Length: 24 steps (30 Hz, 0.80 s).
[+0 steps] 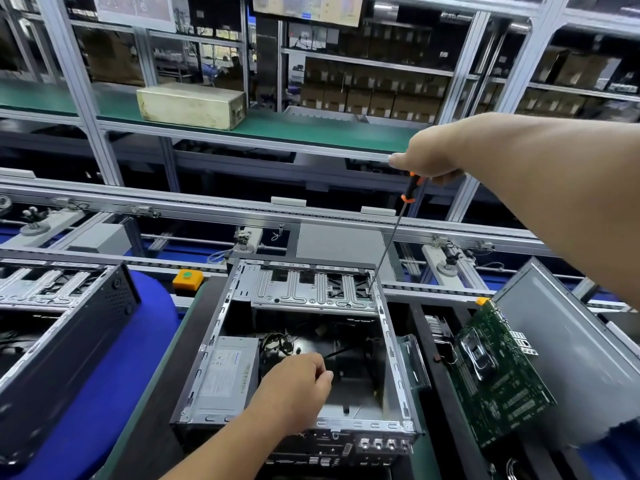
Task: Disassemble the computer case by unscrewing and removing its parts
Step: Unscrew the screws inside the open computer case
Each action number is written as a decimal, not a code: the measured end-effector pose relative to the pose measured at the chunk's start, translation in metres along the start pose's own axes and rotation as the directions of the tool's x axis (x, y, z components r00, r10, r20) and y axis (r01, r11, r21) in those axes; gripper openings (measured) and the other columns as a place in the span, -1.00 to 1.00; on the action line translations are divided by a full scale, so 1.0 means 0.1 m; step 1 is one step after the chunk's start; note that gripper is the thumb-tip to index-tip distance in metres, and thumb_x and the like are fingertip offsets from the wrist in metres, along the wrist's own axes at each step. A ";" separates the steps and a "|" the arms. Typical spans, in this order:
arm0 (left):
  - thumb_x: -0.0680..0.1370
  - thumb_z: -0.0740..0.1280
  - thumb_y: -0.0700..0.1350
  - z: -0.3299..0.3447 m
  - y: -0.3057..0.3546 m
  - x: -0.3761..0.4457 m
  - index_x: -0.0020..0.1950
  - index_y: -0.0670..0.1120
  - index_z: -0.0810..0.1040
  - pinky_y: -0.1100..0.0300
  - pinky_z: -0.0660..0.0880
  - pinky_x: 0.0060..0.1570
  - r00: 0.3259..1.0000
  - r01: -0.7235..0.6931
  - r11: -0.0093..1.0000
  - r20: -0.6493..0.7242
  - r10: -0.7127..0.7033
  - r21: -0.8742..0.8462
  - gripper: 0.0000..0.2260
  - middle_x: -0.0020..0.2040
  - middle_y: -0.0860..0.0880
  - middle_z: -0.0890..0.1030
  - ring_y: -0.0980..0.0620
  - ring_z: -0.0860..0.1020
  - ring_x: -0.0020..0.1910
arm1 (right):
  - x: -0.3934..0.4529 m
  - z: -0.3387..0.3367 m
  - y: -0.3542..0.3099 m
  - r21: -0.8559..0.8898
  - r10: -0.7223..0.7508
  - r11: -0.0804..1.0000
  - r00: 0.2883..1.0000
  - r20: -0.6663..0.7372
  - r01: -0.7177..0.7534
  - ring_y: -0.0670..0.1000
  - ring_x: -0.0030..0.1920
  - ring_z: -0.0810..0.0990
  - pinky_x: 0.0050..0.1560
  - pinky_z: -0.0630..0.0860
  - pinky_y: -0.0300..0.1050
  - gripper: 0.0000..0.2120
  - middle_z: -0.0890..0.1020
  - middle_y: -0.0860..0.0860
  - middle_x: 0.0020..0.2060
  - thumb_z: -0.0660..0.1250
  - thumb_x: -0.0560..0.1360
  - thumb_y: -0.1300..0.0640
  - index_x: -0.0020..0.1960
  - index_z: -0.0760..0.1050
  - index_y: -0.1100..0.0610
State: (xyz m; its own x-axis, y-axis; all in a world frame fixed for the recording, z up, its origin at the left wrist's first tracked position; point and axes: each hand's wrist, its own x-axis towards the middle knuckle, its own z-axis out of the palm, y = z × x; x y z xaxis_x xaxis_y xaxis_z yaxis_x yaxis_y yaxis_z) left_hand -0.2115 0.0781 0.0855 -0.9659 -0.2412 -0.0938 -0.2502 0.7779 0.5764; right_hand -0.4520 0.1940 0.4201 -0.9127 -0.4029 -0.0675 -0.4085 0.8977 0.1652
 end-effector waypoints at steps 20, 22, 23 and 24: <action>0.65 0.20 0.17 -0.02 0.03 -0.02 -0.17 0.10 0.47 0.21 0.35 -0.39 1.000 -0.006 1.000 0.003 0.006 -0.009 -0.74 -0.34 0.09 0.59 0.15 0.47 -0.42 | 0.06 -0.03 0.09 0.117 -0.229 0.967 0.973 -0.006 0.228 0.02 -0.15 0.55 -0.20 0.46 -0.06 -0.88 0.62 0.00 -0.05 0.34 0.62 0.15 0.02 0.58 -0.07; 0.66 0.20 0.17 -0.03 0.03 -0.02 -0.17 0.10 0.48 0.23 0.34 -0.39 1.000 -0.005 1.000 0.007 0.005 -0.006 -0.74 -0.33 0.09 0.59 0.15 0.47 -0.42 | 0.06 -0.06 0.09 0.165 -0.233 0.961 0.972 0.040 0.224 0.05 -0.12 0.54 -0.15 0.54 -0.01 -0.83 0.63 0.06 -0.02 0.34 0.61 0.21 0.02 0.60 -0.05; 0.66 0.20 0.17 -0.03 0.03 -0.02 -0.16 0.10 0.48 0.23 0.34 -0.39 1.000 -0.004 1.000 0.009 0.004 -0.007 -0.74 -0.33 0.09 0.59 0.15 0.47 -0.42 | 0.04 -0.07 0.08 0.176 -0.235 0.959 0.971 0.054 0.222 0.05 -0.11 0.54 -0.16 0.53 -0.01 -0.82 0.63 0.07 0.00 0.33 0.61 0.22 0.03 0.61 -0.06; 0.66 0.20 0.17 -0.03 0.03 -0.02 -0.16 0.10 0.48 0.23 0.34 -0.39 1.000 -0.001 1.000 0.011 0.001 -0.007 -0.74 -0.32 0.09 0.60 0.15 0.47 -0.42 | 0.03 -0.06 0.06 0.182 -0.233 0.958 0.971 0.052 0.220 0.05 -0.11 0.55 -0.17 0.52 -0.02 -0.82 0.63 0.06 0.00 0.33 0.61 0.19 0.05 0.61 -0.07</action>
State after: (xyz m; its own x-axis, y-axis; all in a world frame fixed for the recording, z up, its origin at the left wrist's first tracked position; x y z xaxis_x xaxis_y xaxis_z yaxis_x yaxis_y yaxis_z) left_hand -0.2097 0.0795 0.0903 -0.9669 -0.2342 -0.1016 -0.2487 0.7743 0.5819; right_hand -0.4572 0.1970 0.4271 -0.7914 -0.5912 -0.1556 -0.5936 0.8040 -0.0355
